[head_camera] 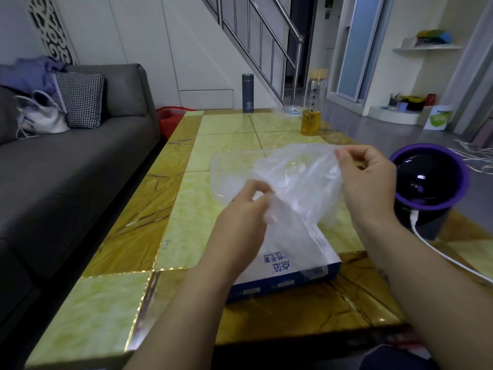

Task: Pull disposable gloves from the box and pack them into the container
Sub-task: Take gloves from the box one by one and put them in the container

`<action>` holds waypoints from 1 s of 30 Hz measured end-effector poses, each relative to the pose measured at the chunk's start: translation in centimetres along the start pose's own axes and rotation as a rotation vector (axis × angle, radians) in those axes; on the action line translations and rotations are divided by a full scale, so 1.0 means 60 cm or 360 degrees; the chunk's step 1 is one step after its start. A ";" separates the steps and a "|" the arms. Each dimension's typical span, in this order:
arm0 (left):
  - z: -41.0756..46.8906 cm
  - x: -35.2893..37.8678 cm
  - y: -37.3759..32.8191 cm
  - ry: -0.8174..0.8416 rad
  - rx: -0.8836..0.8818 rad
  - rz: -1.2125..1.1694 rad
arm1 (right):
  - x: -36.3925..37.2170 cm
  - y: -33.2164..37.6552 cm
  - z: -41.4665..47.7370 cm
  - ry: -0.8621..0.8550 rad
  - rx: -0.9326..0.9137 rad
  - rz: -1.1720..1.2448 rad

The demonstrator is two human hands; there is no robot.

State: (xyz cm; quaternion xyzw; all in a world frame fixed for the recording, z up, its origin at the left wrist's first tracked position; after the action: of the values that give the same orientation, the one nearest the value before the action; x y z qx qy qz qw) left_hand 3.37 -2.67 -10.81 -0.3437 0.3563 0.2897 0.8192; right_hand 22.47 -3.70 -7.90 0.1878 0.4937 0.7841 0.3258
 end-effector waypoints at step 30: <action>-0.024 0.002 0.004 0.0867 -0.0470 -0.1161 | 0.043 0.047 -0.043 0.0340 -0.0248 0.0031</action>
State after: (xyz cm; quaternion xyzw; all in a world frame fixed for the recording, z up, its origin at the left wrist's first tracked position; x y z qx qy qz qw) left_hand 2.72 -3.63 -11.71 -0.6224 0.3691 -0.0698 0.6866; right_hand 18.12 -4.45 -6.56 0.0823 0.4613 0.8387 0.2773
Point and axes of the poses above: each hand's wrist, its own z-axis towards the middle knuckle, its own x-axis out of the palm, y = z × x, the point moved 5 cm from there along z, towards the middle knuckle
